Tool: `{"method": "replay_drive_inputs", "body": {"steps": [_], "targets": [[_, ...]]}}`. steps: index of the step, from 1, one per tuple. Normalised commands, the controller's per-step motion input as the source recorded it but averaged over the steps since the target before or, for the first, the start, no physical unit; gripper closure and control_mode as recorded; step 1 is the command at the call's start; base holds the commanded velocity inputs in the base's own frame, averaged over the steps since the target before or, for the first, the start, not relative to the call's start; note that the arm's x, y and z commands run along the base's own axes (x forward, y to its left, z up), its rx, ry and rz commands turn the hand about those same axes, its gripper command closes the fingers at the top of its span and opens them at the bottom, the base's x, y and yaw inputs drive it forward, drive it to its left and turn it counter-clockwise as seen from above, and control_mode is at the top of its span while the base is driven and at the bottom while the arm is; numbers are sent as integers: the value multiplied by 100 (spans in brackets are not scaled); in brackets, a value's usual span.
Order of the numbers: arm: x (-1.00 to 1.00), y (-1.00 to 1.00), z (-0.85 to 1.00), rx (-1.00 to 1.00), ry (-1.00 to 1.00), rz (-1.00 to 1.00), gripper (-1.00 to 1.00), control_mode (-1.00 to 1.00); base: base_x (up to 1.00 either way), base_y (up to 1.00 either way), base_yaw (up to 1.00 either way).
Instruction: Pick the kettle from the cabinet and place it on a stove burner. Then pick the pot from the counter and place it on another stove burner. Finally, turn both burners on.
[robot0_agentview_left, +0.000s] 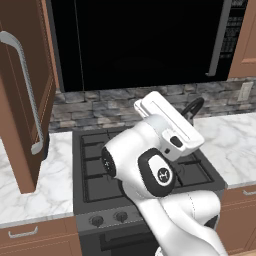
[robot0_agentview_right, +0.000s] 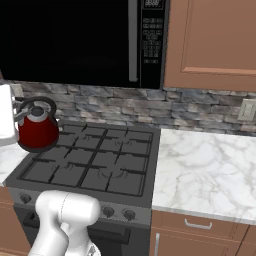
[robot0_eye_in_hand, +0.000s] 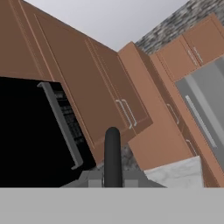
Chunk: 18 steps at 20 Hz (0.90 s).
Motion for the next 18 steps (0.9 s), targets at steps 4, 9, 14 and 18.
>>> {"method": "replay_drive_inputs", "body": {"steps": [4,9,14,18], "targets": [[15,0,-18,2,0,0,100,-100,0,0,0],[15,0,-10,0,0,0,100,-100,0,0,0],[44,7,-14,0,0,0,100,-100,0,0,0],[41,16,-21,0,0,0,100,-100,0,0,0]]}}
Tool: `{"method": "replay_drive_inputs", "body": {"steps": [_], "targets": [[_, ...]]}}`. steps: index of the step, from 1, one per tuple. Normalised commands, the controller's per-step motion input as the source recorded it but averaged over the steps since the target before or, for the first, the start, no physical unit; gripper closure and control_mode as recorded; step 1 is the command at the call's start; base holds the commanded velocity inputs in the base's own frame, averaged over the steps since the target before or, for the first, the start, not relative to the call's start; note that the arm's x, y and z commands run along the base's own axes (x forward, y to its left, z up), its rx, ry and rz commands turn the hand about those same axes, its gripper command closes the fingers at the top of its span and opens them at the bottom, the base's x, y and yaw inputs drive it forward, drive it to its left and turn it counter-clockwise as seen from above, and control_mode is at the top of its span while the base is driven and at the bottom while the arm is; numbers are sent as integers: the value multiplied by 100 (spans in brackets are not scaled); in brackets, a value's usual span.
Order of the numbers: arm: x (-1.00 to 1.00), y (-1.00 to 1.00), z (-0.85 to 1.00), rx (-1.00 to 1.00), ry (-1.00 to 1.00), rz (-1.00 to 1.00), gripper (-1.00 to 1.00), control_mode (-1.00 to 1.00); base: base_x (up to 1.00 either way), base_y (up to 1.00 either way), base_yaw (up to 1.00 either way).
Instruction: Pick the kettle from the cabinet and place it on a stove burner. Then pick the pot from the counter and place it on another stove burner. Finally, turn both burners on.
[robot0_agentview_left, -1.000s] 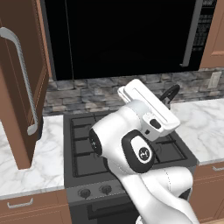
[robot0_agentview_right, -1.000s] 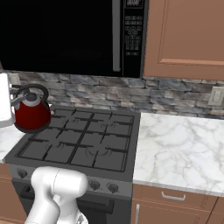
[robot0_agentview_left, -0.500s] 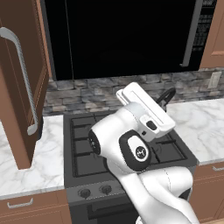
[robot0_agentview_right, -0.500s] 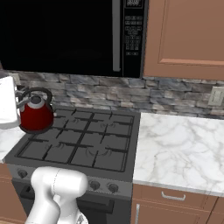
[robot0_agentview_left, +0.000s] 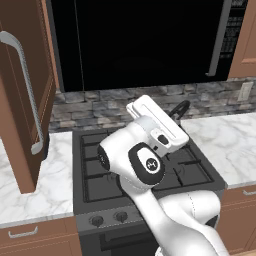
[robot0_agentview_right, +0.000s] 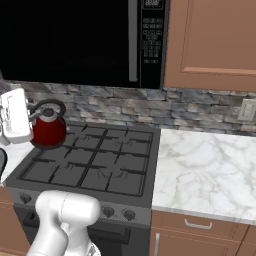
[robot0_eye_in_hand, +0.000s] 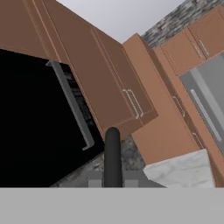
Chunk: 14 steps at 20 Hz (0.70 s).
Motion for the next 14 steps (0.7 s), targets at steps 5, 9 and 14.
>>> {"method": "replay_drive_inputs", "body": {"steps": [5,9,14], "targets": [[33,18,-28,0,0,0,100,-100,0,0,0],[35,15,-25,0,-1,0,100,-100,0,0,0],[45,12,-21,0,-2,-3,100,-100,0,0,0]]}}
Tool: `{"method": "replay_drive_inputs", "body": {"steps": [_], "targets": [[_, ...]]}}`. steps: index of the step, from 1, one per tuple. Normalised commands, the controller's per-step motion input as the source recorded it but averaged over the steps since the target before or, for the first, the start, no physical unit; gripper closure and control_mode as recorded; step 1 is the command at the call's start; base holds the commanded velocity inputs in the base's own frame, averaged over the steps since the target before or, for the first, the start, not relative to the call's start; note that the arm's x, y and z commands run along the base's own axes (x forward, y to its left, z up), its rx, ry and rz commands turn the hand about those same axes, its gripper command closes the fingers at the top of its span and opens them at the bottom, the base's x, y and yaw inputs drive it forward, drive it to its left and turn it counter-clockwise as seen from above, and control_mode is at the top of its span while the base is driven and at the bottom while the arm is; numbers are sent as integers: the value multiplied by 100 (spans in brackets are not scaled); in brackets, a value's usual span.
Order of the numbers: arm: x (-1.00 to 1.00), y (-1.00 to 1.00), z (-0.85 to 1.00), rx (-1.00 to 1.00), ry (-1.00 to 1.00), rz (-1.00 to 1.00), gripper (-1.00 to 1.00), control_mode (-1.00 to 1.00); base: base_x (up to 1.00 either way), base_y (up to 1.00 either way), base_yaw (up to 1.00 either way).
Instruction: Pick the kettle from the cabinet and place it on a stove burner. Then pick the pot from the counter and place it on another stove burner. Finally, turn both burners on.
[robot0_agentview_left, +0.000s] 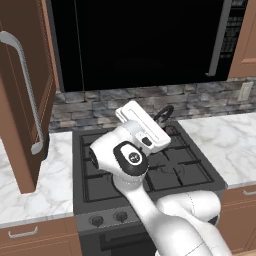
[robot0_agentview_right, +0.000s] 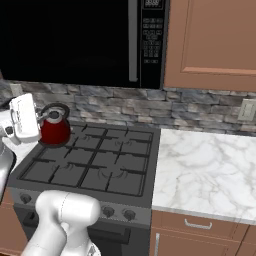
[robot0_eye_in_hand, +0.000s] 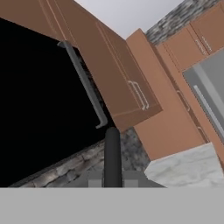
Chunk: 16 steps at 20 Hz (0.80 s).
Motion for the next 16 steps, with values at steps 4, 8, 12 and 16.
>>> {"method": "replay_drive_inputs", "body": {"steps": [4,8,12,16], "targets": [[49,8,-19,0,-2,-4,100,-100,0,0,0],[48,8,-17,0,-2,-4,100,-100,0,0,0],[45,10,-17,0,-1,-4,100,-100,0,0,0],[47,20,-17,0,0,-7,100,-100,0,0,0]]}}
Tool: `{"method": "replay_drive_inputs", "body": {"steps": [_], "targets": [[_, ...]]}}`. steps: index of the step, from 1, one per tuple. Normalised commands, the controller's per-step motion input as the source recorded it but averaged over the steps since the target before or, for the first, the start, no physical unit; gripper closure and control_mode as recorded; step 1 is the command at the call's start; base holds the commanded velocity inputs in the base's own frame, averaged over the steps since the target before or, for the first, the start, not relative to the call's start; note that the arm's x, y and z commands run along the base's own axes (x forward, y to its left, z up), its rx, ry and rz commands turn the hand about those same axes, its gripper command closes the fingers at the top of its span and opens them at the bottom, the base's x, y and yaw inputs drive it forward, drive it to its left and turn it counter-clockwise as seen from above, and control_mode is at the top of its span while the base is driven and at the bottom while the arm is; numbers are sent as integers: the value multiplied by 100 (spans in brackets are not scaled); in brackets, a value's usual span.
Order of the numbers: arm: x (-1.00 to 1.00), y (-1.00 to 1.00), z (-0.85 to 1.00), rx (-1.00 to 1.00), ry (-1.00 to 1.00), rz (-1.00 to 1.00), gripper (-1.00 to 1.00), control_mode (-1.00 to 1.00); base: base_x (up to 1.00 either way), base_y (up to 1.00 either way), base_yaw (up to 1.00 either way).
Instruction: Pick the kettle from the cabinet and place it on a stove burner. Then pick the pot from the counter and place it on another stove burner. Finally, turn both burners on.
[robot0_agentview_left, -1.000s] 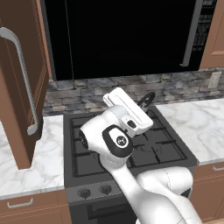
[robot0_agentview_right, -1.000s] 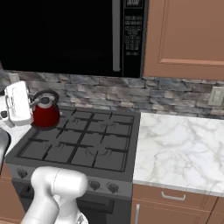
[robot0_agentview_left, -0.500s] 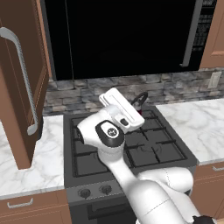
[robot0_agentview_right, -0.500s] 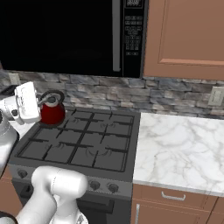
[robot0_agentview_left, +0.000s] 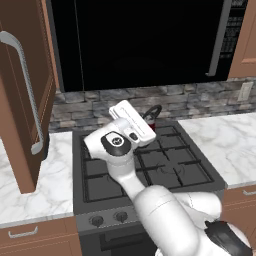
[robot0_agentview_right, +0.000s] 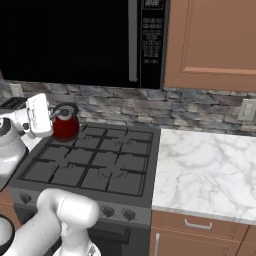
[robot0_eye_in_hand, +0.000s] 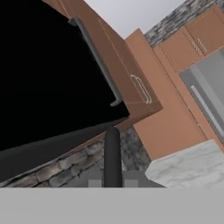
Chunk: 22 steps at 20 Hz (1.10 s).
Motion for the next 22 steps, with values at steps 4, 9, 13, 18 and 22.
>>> {"method": "replay_drive_inputs", "body": {"steps": [4,9,13,18,22], "targets": [[46,17,-18,0,0,-6,100,-100,0,0,0],[42,12,-17,0,0,-4,100,-100,0,0,0],[16,0,-15,-3,0,0,100,-100,0,0,0],[27,0,-23,-3,0,0,100,-100,0,0,0],[26,0,-26,-2,0,0,100,-100,0,0,0]]}}
